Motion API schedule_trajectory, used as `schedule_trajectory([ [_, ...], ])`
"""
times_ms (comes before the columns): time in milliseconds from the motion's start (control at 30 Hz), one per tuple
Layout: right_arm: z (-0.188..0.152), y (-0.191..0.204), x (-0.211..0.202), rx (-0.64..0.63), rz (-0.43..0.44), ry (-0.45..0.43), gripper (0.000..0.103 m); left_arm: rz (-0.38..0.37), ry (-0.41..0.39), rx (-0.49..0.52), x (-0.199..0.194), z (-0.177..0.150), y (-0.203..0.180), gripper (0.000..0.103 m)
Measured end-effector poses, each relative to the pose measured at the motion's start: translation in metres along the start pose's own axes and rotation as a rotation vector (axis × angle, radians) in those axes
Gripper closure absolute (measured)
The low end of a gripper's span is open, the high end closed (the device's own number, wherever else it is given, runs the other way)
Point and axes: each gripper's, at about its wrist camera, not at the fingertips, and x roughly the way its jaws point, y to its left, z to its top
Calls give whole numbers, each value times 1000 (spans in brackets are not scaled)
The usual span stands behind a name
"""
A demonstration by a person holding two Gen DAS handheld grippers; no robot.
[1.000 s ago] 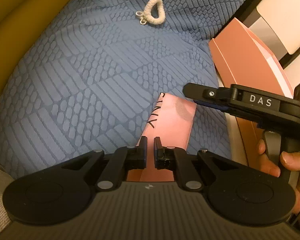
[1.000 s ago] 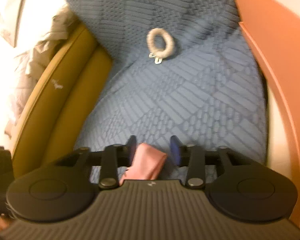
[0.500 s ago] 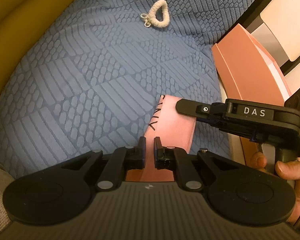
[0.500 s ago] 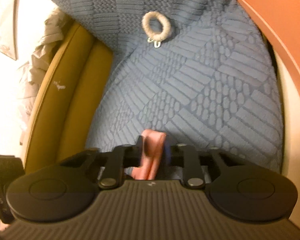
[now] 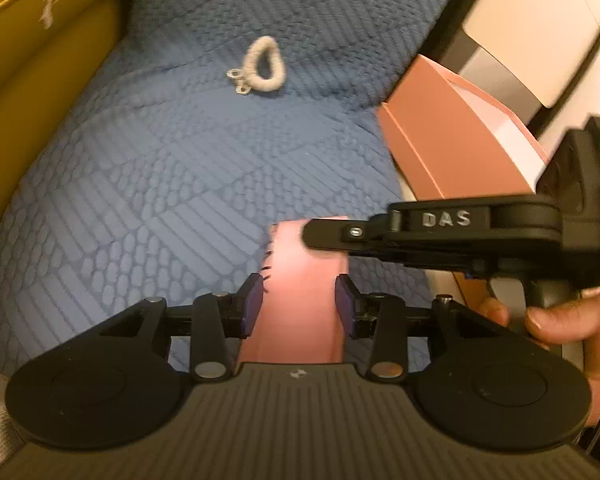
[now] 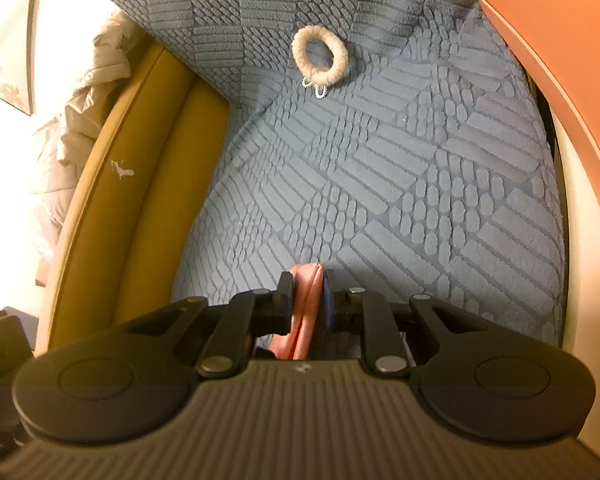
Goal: Organize objects
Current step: 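Grasp the folded bag end with the right gripper while the left gripper holds it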
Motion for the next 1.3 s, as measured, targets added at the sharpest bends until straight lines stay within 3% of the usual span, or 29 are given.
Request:
schedule_trajectory([
  [167, 1, 3, -1, -9, 2, 4, 85, 20, 15, 107, 7, -5, -26, 55],
  [400, 0, 5, -4, -12, 7, 4, 86, 206, 11, 335, 19, -21, -61, 55],
  [467, 0, 4, -5, -11, 13, 3, 86, 234, 10, 355, 21, -23, -63, 55],
  [700, 0, 2, -3, 2, 36, 6, 83, 242, 32, 298, 26, -18, -51, 63],
  [933, 2, -3, 0, 32, 78, 9, 69, 208, 12, 200, 19, -11, -37, 87],
  [1000, 3, -2, 0, 33, 92, 7, 53, 184, 2, 147, 14, -7, -30, 88],
  [1067, 3, -1, -1, 32, 91, -2, 44, 154, -16, 102, 9, -3, -24, 88],
  [1300, 3, -7, -1, 93, 135, -19, 42, 56, -52, 23, -5, 5, -18, 88],
])
